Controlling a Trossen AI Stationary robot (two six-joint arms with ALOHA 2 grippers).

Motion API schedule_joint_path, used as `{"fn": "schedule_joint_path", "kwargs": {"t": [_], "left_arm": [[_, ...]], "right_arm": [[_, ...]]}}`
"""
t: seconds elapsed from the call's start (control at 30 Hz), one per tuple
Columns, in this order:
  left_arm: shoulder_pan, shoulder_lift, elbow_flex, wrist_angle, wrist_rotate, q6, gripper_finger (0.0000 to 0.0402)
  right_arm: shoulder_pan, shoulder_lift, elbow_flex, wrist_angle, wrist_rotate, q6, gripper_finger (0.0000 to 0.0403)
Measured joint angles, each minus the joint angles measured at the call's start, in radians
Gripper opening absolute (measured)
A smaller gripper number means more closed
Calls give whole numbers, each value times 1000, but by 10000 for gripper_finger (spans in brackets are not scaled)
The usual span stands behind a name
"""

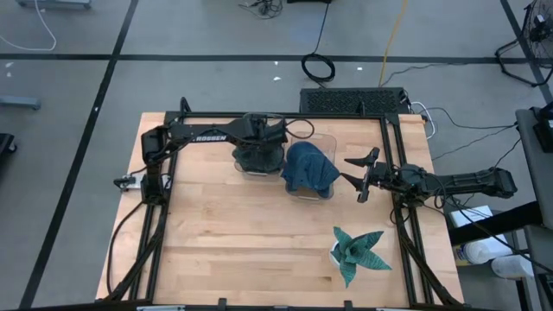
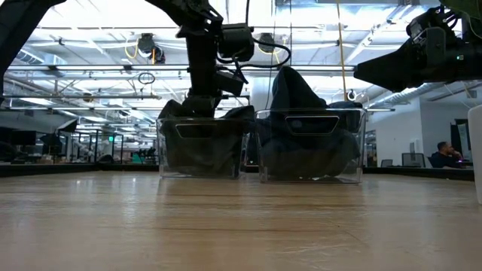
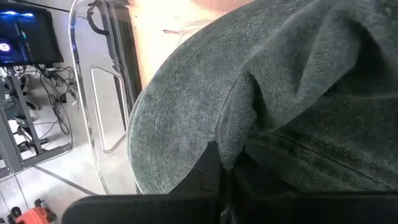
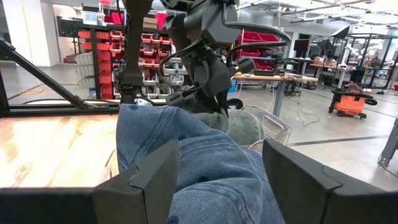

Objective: Pick & Place hat
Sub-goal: Put the black cap into the left transparent bin, then return to Home Position

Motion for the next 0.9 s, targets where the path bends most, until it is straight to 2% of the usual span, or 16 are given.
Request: {"fn": "schedule_joint_path", "kwargs": {"t": [0.13,0.33,0.53,0.7,0.9], "left_arm": [[-2,1,-8,5,-11,-8,10],[-25,-18,32,-24,-60,-52,76],[-37,-45,86,-97,22,-114,166],[-40,-48,141,-211,100,-179,258],[-64,-50,188,-303,108,-254,354]], "right_arm": [[0,0,0,0,0,0,222],[0,0,0,0,0,0,222],[0,0,0,0,0,0,222],[0,0,0,0,0,0,222],[0,0,0,0,0,0,222]]}}
